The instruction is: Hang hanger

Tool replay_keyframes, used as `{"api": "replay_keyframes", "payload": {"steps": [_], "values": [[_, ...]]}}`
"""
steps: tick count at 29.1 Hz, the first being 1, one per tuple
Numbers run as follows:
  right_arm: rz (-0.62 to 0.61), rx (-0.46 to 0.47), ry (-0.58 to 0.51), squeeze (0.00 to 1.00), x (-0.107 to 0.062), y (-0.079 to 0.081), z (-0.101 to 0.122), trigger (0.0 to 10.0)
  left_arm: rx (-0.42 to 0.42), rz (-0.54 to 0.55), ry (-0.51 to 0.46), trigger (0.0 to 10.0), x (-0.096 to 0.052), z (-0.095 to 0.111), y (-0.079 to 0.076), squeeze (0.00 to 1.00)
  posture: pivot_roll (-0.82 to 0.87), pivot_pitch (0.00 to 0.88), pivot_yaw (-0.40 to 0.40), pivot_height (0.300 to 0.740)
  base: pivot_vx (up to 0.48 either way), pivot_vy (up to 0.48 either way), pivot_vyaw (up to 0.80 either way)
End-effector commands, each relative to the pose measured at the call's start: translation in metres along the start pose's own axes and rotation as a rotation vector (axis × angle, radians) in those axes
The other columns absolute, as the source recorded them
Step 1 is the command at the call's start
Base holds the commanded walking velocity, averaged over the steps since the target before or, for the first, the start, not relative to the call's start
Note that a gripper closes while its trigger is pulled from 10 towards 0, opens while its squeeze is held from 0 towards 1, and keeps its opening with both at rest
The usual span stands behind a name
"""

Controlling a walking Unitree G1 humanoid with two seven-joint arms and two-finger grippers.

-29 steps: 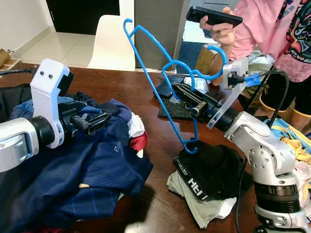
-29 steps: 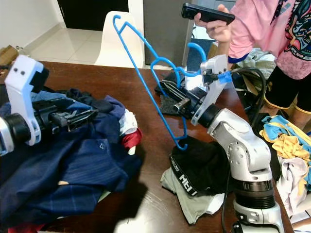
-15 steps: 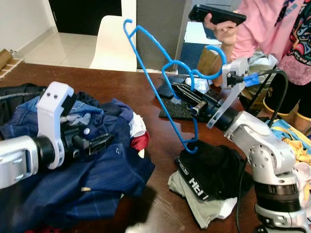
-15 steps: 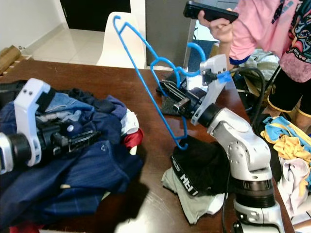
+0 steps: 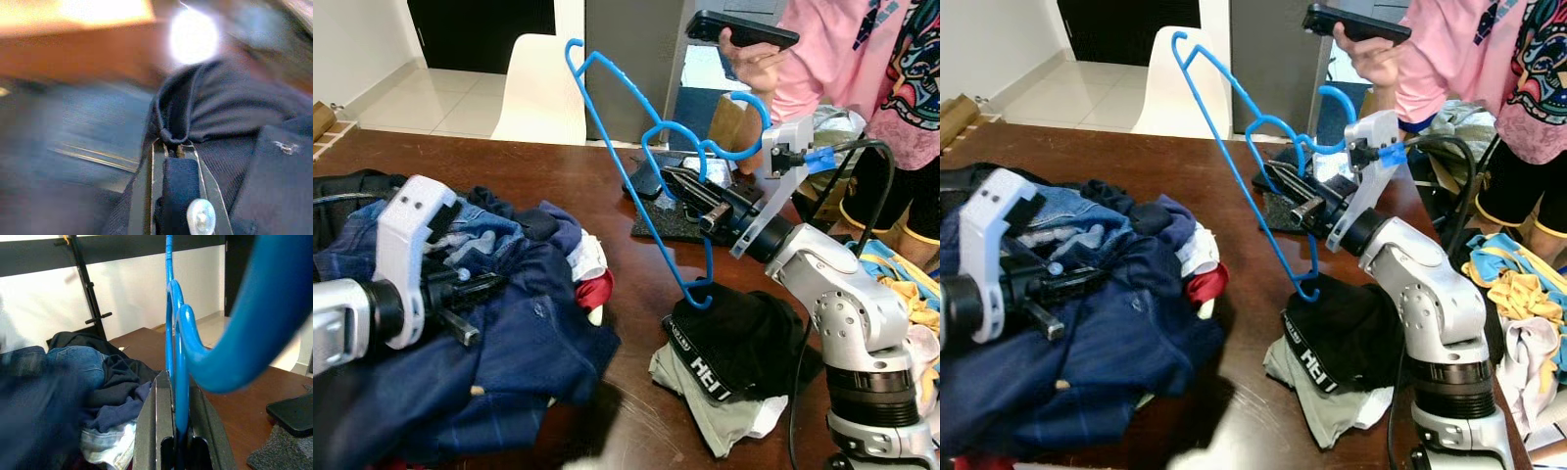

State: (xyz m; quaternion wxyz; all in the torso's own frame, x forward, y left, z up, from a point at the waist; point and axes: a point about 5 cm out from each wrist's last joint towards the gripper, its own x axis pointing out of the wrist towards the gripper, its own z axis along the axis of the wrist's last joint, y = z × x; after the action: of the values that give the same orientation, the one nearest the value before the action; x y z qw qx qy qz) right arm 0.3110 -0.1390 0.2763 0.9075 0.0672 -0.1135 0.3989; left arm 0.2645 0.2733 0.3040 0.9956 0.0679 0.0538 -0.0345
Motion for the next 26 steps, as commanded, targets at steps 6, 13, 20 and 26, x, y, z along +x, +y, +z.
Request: {"api": "replay_keyframes", "payload": {"steps": [6,13,20,26], "values": [[-0.013,-0.004,-0.013,0.0,0.0,-0.002,0.002,10.0,0.086,0.663,-0.366,0.0,-0.045,0.062,0.098,0.0,0.14,0.102,-0.024,0.74,0.0,0.0,0.0],[-0.012,-0.002,-0.013,0.0,0.0,-0.003,0.001,10.0,0.083,0.889,-0.301,0.0,-0.069,0.027,0.124,0.0,0.14,0.105,-0.026,0.74,0.0,0.0,0.0],[0.008,0.0,-0.005,0.0,0.001,-0.002,0.0,10.0,-0.135,0.624,-0.053,0.0,-0.032,-0.076,0.065,0.0,0.15,0.101,-0.039,0.74,0.0,0.0,0.0],[0.018,-0.001,-0.004,0.0,0.002,0.0,0.0,10.0,-0.189,0.397,-0.062,0.0,-0.007,-0.095,0.017,0.0,0.14,0.095,-0.036,0.74,0.0,0.0,0.0]]}}
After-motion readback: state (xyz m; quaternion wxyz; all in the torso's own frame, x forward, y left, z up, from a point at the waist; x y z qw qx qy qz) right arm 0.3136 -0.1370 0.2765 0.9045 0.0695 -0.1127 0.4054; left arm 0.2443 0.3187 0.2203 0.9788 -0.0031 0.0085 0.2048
